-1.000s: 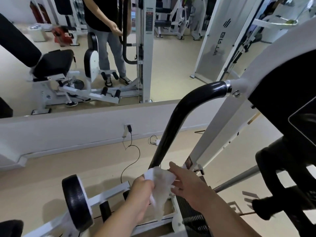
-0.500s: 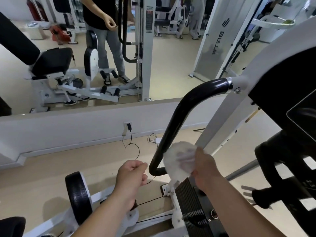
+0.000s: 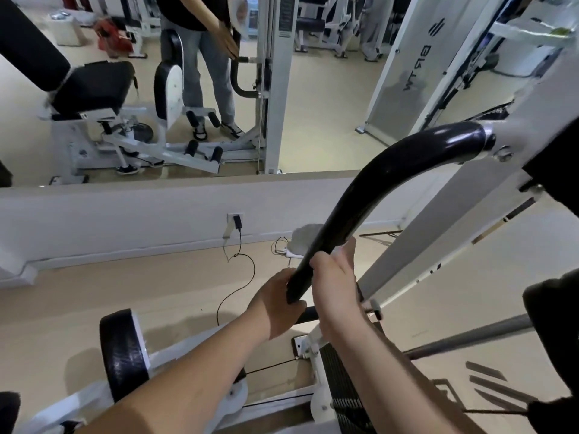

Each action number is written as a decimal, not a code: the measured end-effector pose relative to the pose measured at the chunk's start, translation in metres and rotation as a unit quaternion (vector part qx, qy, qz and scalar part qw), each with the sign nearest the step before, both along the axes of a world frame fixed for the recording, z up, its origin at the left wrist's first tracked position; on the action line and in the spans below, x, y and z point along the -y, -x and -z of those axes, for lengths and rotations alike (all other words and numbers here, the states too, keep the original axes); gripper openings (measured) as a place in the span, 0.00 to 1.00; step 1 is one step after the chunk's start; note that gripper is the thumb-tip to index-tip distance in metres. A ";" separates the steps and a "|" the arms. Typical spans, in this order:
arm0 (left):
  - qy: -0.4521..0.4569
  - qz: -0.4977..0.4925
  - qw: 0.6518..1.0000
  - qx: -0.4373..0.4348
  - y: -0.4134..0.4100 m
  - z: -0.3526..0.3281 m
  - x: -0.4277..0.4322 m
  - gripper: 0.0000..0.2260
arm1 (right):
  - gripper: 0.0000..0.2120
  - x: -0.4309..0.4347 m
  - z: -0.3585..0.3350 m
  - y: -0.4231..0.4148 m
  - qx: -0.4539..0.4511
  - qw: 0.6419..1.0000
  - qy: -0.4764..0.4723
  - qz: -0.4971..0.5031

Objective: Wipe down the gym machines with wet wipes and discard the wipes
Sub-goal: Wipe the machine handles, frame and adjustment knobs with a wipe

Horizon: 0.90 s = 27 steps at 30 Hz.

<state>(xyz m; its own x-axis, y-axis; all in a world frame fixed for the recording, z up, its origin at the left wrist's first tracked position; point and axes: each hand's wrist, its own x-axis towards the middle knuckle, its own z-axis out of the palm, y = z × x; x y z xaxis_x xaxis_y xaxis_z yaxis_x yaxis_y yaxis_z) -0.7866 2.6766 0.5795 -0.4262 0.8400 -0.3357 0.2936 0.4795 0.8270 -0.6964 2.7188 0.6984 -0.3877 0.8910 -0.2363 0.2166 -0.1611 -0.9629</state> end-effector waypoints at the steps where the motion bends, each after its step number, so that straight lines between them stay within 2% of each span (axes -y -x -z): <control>1: -0.009 0.006 1.000 -0.008 -0.001 0.007 -0.001 0.20 | 0.17 -0.004 0.012 0.001 0.011 1.000 0.010 -0.004; 4: -0.045 -0.034 0.998 -0.023 -0.007 0.030 -0.006 0.17 | 0.24 -0.008 0.046 -0.001 0.045 0.993 0.084 -0.074; 6: -0.039 -0.046 0.998 -0.002 -0.010 0.037 -0.009 0.14 | 0.26 -0.011 0.050 -0.005 0.053 0.988 0.098 -0.107; 10: -0.039 -0.018 0.998 -0.042 -0.010 0.045 -0.009 0.10 | 0.16 -0.020 0.004 -0.010 -0.056 0.994 0.009 -0.088; 12: -0.050 -0.013 0.997 -0.051 -0.010 0.046 -0.006 0.11 | 0.15 -0.023 -0.023 -0.015 -0.107 0.991 -0.044 -0.062; 14: -0.050 -0.014 0.998 -0.044 -0.010 0.048 -0.006 0.11 | 0.16 -0.023 -0.028 -0.018 -0.121 0.988 -0.058 -0.073; 17: -0.054 -0.022 0.998 -0.038 -0.012 0.050 -0.009 0.12 | 0.19 -0.014 0.005 -0.012 -0.046 0.993 0.037 -0.098; 19: -0.054 -0.038 0.997 -0.036 -0.012 0.051 -0.011 0.17 | 0.20 -0.010 0.026 -0.010 0.035 0.986 0.106 -0.122; 21: -0.047 -0.055 0.996 -0.048 -0.014 0.051 -0.011 0.21 | 0.18 -0.008 0.031 -0.015 0.049 0.980 0.119 -0.154; 23: -0.055 -0.051 0.996 -0.043 -0.015 0.049 -0.009 0.18 | 0.17 -0.012 0.020 -0.014 0.034 0.985 0.092 -0.138; 25: -0.063 -0.037 0.997 -0.039 -0.014 0.054 -0.009 0.13 | 0.17 -0.021 0.003 -0.018 -0.008 0.994 0.015 -0.112; 27: -0.070 -0.034 0.994 -0.071 -0.013 0.058 -0.009 0.12 | 0.16 -0.026 -0.010 -0.019 -0.052 0.990 -0.060 -0.115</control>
<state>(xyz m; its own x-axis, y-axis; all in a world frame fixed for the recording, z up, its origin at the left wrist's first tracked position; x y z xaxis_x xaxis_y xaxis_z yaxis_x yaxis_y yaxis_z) -0.7739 2.6853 0.5219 -0.5174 0.8423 -0.1508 0.3828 0.3854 0.8396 -0.6770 2.7452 0.7082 -0.5999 0.7958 -0.0825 0.1331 -0.0025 -0.9911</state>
